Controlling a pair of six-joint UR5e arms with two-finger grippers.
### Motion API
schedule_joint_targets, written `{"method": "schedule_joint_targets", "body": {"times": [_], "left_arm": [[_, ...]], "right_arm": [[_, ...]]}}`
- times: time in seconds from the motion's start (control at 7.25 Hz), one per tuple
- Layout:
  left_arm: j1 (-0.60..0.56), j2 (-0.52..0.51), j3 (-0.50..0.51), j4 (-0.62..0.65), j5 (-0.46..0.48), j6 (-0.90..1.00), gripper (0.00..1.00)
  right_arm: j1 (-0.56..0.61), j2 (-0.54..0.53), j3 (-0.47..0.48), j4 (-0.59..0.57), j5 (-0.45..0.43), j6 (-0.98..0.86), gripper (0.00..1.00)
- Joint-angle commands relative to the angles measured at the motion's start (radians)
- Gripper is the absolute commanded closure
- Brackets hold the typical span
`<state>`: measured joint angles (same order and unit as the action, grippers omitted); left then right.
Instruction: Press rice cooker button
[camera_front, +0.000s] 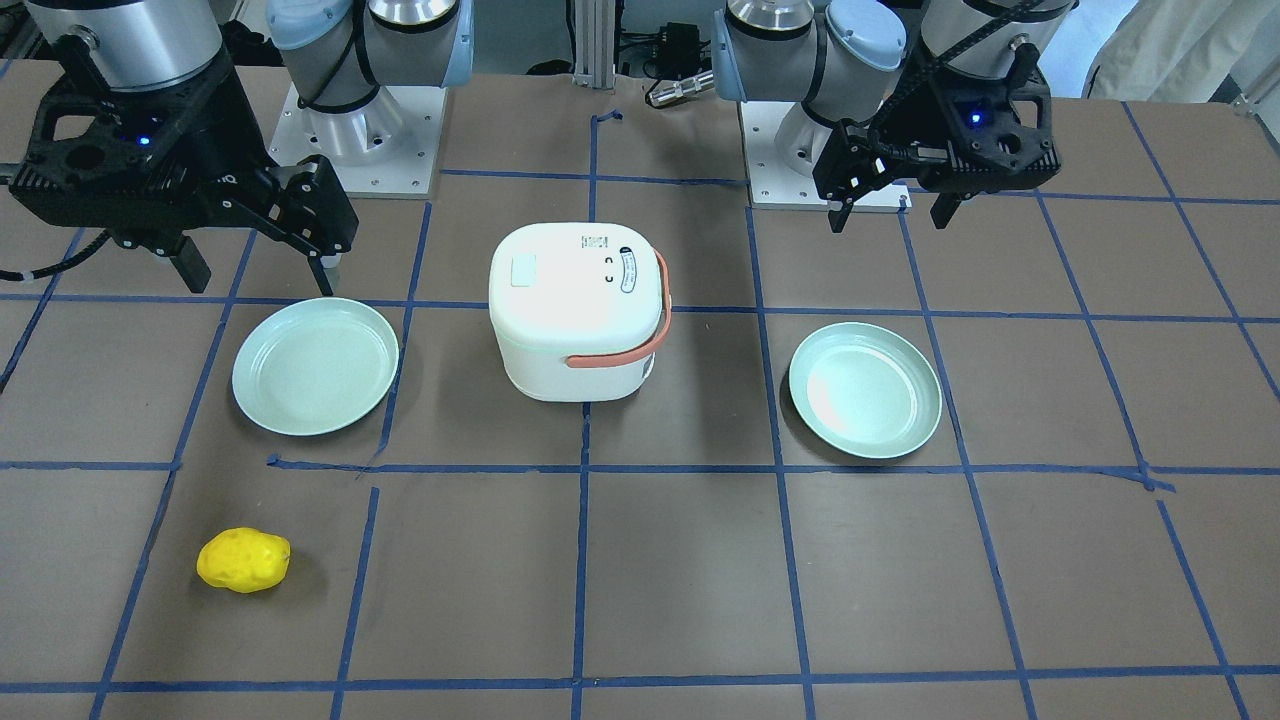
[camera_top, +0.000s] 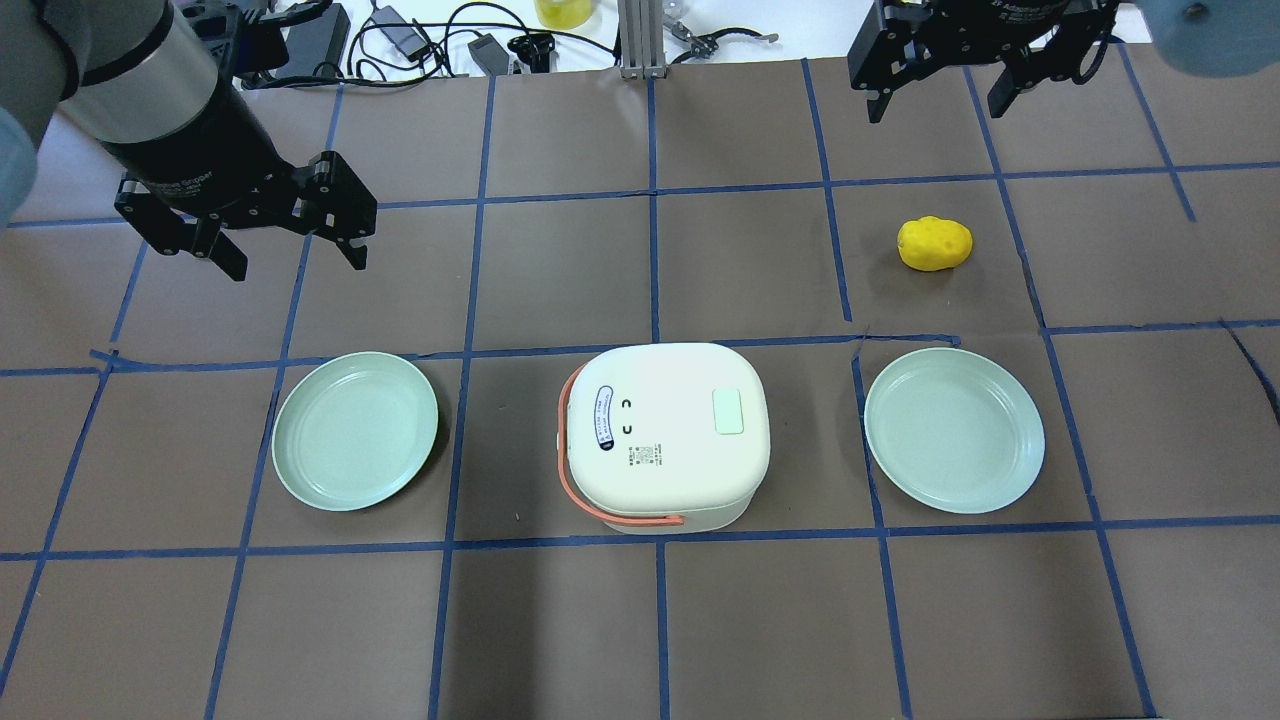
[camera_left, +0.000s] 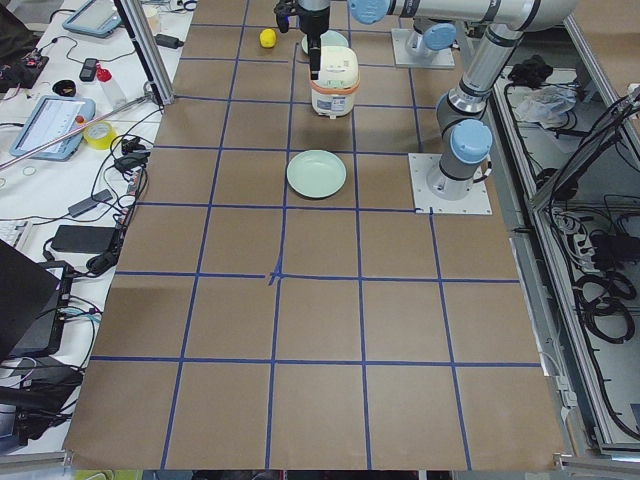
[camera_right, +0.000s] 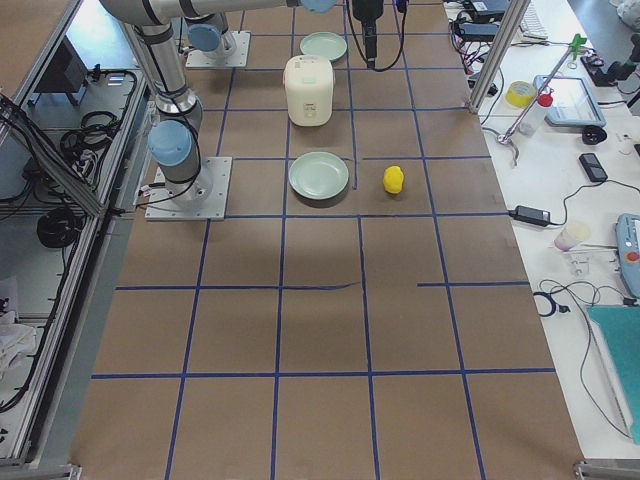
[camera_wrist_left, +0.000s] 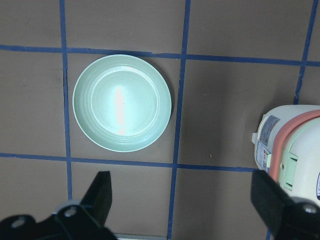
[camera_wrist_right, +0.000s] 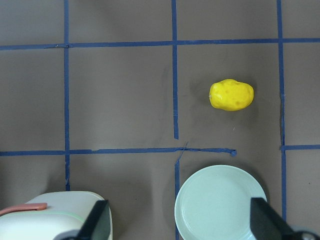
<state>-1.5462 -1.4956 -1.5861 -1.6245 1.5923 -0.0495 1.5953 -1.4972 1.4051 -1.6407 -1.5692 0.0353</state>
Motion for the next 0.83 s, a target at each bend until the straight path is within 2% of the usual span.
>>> {"method": "schedule_joint_targets", "body": {"times": [0.0,0.55,0.69], "left_arm": [[0.0,0.0,0.0,0.0,0.0,0.0,0.0],[0.0,0.0,0.0,0.0,0.0,0.0,0.0],[0.0,0.0,0.0,0.0,0.0,-0.001,0.0]], "right_arm": [[0.0,0.0,0.0,-0.001,0.0,0.0,0.0],[0.0,0.0,0.0,0.012,0.0,0.0,0.0],[0.0,-0.003,-0.002,0.059,0.002,0.0,0.0]]}}
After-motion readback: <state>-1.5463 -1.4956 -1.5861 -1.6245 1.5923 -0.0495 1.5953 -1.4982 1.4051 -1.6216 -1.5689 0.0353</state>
